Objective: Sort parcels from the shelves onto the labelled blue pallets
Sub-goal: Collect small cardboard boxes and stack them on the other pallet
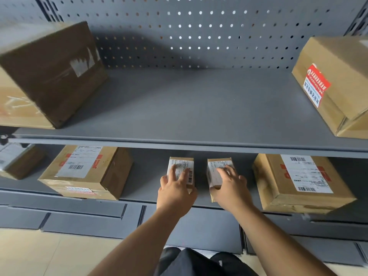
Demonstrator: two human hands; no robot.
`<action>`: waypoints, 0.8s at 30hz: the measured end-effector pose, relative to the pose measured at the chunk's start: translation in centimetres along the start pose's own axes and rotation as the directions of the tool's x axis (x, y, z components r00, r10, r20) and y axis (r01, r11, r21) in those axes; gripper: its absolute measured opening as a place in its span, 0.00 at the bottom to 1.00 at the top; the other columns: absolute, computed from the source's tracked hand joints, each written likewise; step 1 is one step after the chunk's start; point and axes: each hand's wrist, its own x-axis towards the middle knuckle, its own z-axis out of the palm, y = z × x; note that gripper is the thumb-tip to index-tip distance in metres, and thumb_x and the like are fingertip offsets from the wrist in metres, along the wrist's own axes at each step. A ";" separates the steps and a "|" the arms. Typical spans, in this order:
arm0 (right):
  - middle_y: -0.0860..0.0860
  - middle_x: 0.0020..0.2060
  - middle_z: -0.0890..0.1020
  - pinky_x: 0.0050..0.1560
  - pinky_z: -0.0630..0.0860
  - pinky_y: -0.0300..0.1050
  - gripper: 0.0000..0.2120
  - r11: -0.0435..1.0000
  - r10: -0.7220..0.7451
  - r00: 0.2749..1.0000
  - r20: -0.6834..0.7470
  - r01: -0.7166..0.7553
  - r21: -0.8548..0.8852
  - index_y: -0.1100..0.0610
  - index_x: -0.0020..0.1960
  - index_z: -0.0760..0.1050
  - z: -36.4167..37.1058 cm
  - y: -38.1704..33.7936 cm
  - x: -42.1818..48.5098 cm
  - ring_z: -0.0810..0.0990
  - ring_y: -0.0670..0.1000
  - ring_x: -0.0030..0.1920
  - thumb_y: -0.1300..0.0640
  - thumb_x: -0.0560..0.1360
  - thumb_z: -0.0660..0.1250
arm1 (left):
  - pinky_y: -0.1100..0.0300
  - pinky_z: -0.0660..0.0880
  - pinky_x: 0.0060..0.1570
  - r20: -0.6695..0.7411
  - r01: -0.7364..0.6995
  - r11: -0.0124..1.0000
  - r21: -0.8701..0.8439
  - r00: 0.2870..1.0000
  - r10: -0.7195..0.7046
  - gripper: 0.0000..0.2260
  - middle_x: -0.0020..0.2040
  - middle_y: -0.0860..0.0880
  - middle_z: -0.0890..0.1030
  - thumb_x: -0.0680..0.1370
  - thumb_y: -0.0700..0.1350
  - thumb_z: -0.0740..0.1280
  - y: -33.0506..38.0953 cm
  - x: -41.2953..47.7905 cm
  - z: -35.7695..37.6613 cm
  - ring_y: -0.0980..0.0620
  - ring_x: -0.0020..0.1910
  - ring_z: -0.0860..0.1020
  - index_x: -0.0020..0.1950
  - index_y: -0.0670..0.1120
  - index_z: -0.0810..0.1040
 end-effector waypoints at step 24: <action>0.41 0.76 0.62 0.61 0.72 0.52 0.31 0.915 -0.404 0.901 0.156 0.397 0.072 0.45 0.75 0.65 -6.5 -8.6 -6.8 0.66 0.58 0.64 0.43 0.73 0.63 | 0.42 0.73 0.66 -0.168 0.381 0.924 -0.031 0.909 -0.381 0.29 0.81 0.53 0.53 0.79 0.58 0.65 0.6 -13.8 -9.1 0.38 0.73 0.62 0.77 0.64 0.58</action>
